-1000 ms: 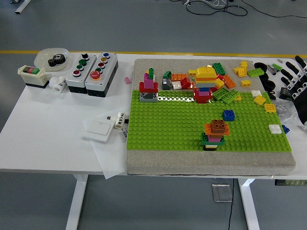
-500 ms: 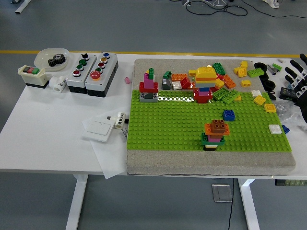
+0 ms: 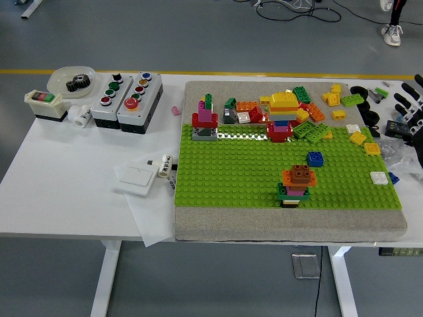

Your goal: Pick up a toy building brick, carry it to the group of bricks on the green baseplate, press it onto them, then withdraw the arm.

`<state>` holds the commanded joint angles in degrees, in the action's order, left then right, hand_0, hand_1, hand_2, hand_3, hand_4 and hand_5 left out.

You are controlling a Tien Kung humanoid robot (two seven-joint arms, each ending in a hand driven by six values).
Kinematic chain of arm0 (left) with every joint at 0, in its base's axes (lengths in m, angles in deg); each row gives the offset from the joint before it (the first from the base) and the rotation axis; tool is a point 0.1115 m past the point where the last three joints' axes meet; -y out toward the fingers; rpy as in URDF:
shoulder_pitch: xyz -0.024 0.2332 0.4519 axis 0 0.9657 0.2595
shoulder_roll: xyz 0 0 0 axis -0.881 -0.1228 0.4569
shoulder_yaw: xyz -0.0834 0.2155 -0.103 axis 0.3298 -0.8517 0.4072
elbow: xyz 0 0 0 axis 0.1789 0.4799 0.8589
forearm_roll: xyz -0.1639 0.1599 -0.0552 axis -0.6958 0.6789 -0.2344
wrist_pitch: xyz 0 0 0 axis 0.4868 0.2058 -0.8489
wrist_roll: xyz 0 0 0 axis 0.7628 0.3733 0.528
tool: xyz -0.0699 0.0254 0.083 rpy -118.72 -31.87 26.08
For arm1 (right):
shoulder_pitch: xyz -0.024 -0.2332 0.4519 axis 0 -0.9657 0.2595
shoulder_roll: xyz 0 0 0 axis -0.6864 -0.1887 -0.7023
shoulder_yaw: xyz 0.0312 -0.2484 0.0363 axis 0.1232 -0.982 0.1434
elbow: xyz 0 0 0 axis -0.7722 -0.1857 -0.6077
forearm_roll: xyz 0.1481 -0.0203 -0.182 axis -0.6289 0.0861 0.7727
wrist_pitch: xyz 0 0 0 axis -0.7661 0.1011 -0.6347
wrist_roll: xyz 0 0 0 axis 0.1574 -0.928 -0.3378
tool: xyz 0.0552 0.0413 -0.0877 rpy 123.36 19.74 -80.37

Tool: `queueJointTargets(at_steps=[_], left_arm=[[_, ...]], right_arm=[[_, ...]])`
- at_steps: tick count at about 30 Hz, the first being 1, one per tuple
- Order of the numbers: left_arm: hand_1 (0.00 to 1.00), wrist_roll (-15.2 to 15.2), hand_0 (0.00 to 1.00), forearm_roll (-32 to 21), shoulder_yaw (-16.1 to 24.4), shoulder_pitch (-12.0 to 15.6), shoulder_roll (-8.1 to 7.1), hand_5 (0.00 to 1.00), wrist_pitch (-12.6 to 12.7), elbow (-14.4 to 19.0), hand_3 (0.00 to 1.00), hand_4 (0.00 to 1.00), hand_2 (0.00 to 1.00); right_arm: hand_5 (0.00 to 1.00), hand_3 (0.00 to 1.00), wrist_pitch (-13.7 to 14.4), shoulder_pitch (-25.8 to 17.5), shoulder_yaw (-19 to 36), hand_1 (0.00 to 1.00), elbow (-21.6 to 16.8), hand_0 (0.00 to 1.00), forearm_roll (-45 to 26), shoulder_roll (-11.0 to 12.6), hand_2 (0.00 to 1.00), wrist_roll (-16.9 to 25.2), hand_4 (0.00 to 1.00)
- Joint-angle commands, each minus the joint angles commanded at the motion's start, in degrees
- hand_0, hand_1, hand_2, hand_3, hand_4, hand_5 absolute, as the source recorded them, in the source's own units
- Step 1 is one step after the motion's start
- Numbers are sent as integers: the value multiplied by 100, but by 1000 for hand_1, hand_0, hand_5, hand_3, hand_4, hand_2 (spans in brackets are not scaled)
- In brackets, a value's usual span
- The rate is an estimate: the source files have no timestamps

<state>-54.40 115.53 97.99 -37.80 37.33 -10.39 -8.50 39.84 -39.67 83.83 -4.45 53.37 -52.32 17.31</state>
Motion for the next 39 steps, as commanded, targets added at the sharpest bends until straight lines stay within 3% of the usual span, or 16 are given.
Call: queueJointTargets(at_steps=[18, 39], left_arm=[[664, 108, 698, 322, 187, 130, 1, 656, -69, -10, 654, 751, 751], [687, 27, 700, 410, 185, 250, -2, 655, -34, -30, 656, 749, 750]], right_arm=[[929, 942, -17, -68, -117, 861, 4, 969, 168, -28, 889, 13, 998], [927, 925, -93, -161, -90, 854, -11, 938, 240, -70, 879, -2, 998]])
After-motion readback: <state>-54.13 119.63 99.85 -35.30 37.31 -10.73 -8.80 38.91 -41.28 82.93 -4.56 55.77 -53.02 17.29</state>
